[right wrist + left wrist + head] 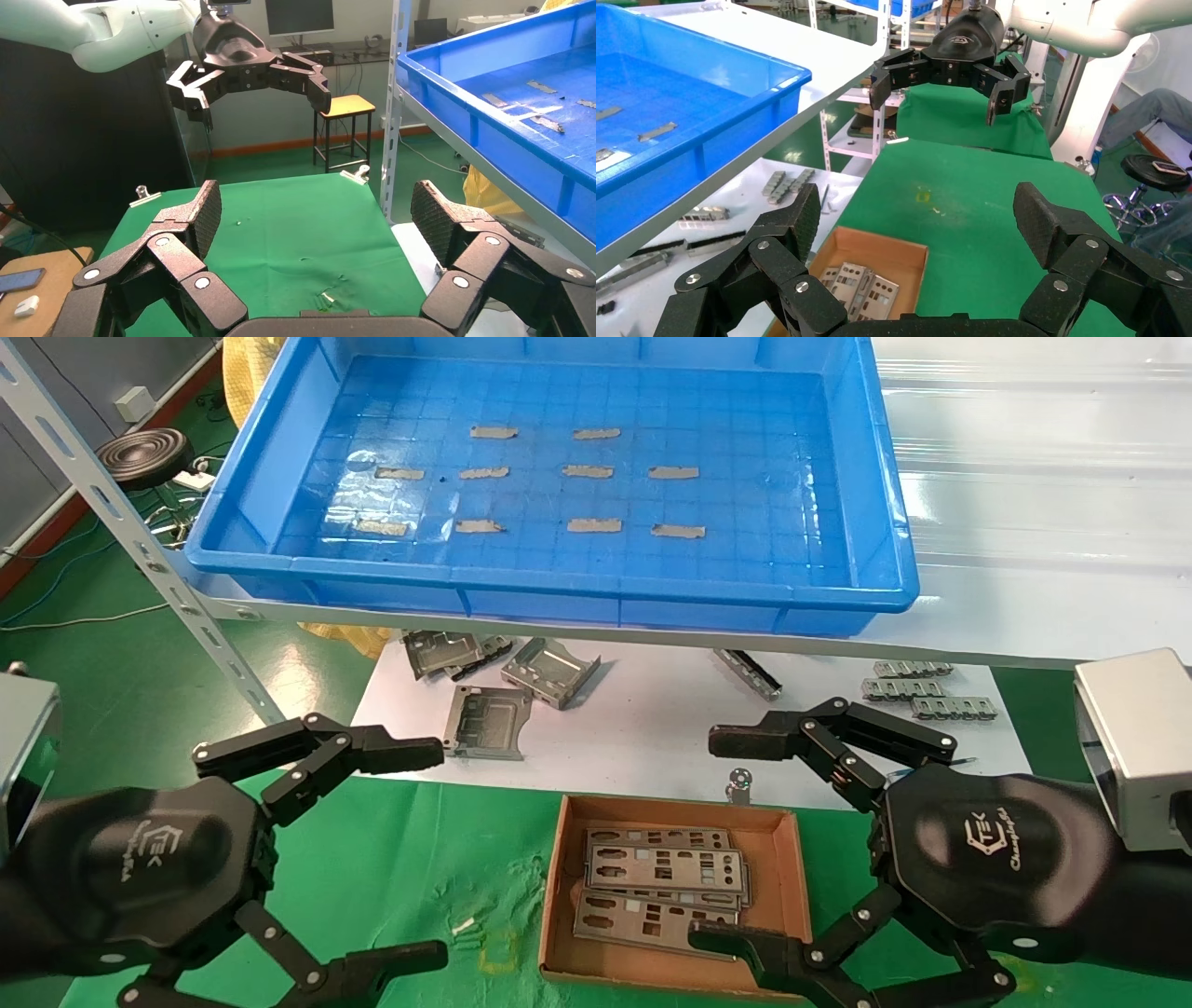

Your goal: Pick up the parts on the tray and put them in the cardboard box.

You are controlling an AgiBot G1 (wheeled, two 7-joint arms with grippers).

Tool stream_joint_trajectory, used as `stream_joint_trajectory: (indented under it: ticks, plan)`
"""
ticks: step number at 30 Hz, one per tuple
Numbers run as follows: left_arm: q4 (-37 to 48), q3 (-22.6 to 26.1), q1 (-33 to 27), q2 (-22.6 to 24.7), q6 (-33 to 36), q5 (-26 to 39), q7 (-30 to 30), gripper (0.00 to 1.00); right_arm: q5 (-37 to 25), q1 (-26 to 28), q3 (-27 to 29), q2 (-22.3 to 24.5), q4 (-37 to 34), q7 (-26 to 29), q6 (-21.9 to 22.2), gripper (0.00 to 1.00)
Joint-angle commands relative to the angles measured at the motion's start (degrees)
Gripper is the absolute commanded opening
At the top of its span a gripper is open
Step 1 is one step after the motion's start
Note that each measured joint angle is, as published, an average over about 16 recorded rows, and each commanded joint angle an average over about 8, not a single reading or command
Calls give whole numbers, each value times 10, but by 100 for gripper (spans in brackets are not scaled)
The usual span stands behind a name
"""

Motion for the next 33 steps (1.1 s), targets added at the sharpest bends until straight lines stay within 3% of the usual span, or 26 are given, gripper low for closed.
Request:
stream_joint_trajectory:
  ticks: [1,33]
  plan:
    - [0,0,0,0,0,0,0,100,0,0,0,0,0,0,0,100]
    - [0,0,0,0,0,0,0,100,0,0,0,0,0,0,0,100]
